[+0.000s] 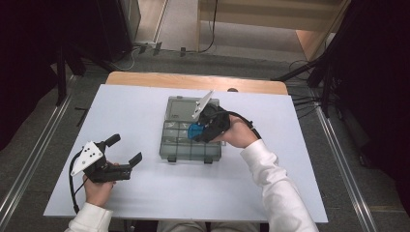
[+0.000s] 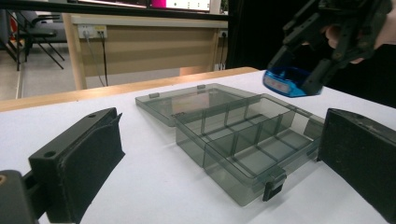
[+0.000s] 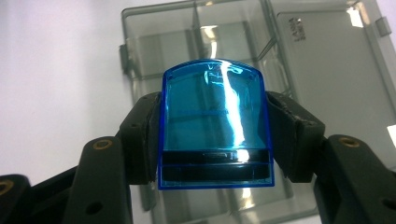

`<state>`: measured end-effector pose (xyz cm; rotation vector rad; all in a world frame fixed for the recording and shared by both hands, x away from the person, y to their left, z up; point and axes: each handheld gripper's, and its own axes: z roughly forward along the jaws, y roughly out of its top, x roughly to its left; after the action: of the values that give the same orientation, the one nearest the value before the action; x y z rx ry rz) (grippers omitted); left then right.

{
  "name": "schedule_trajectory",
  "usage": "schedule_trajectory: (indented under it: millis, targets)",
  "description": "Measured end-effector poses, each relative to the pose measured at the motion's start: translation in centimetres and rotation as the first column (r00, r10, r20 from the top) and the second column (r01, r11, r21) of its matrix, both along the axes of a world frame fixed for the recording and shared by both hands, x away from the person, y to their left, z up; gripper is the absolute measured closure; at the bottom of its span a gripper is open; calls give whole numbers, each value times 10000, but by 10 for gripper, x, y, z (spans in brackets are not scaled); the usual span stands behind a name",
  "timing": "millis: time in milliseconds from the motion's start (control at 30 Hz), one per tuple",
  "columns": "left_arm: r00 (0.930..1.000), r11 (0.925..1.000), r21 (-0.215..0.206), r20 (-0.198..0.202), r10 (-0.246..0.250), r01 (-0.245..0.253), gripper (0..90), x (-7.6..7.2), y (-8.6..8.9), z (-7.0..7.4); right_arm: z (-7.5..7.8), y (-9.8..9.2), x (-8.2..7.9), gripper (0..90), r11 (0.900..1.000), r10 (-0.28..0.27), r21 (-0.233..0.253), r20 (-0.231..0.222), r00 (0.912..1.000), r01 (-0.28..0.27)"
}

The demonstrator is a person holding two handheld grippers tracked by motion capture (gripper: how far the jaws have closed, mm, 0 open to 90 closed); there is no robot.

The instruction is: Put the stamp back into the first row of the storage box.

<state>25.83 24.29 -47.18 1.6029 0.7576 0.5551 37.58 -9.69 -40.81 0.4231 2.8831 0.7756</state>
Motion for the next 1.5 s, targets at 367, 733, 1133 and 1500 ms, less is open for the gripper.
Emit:
schedule_trajectory:
  millis: [367,733,1133,1500]
  targets:
    - [10000,10000,18,-15,-35,35,0,0,1,0,-22,17,31,427,9985,190,-512,12,9998,-189]
    - [10000,10000,61,-39,-26,26,0,-1,1,0,-41,10,49,427,9959,-58,-900,-122,9999,47]
    - [10000,10000,4,-47,-87,87,0,-2,1,0,-32,8,42,194,9978,-520,-392,292,9982,531]
    - [9999,10000,19,-61,-91,91,0,-2,0,0,-10,-1,31,0,9832,-1824,-18,-95,9832,1823]
